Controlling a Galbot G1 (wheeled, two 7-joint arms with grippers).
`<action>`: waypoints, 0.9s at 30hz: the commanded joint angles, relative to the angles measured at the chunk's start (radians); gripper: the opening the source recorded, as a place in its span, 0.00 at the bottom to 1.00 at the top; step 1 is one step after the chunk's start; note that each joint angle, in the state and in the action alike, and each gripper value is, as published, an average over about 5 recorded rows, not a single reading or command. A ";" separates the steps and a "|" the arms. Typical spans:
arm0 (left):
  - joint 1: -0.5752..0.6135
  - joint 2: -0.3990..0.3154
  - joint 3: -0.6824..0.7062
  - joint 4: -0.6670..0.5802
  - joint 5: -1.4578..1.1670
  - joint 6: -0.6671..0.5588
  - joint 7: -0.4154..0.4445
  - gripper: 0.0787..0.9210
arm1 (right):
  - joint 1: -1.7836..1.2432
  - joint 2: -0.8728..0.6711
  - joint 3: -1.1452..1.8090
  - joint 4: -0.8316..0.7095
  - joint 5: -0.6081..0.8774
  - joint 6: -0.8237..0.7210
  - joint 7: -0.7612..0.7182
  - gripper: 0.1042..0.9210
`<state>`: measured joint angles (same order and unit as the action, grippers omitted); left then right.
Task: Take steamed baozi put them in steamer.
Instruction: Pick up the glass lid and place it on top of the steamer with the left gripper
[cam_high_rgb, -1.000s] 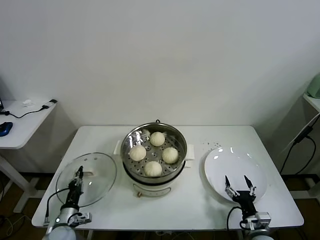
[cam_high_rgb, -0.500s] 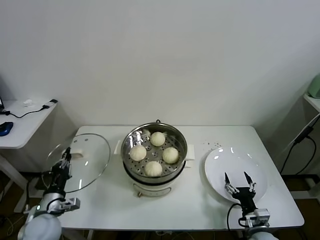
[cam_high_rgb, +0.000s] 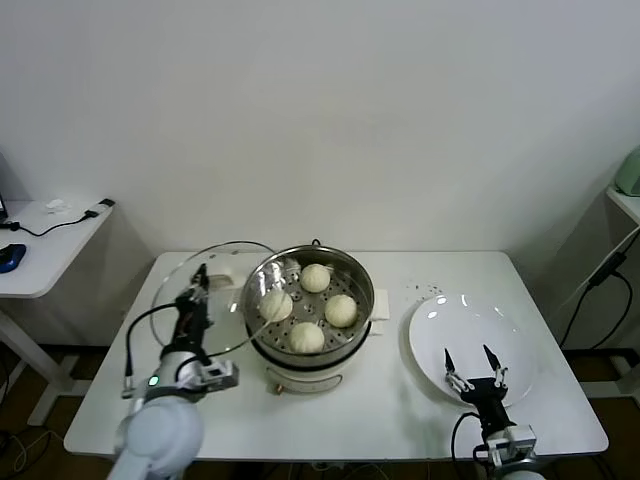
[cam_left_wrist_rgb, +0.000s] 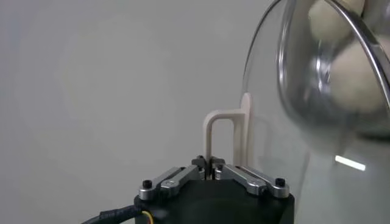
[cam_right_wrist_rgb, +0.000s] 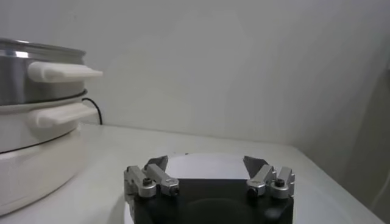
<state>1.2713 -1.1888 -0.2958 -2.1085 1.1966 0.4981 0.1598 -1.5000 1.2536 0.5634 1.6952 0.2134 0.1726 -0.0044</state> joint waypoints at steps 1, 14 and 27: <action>-0.191 -0.203 0.340 0.050 0.227 0.162 0.123 0.07 | -0.018 0.007 0.000 -0.004 -0.013 0.031 -0.004 0.88; -0.256 -0.296 0.409 0.201 0.299 0.169 0.093 0.07 | -0.035 0.026 0.009 -0.025 -0.008 0.090 0.017 0.88; -0.217 -0.277 0.382 0.265 0.345 0.143 0.037 0.07 | -0.017 0.055 0.010 -0.035 -0.015 0.127 0.046 0.88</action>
<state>1.0634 -1.4433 0.0625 -1.9005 1.4935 0.6380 0.2210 -1.5201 1.3012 0.5735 1.6625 0.2014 0.2784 0.0324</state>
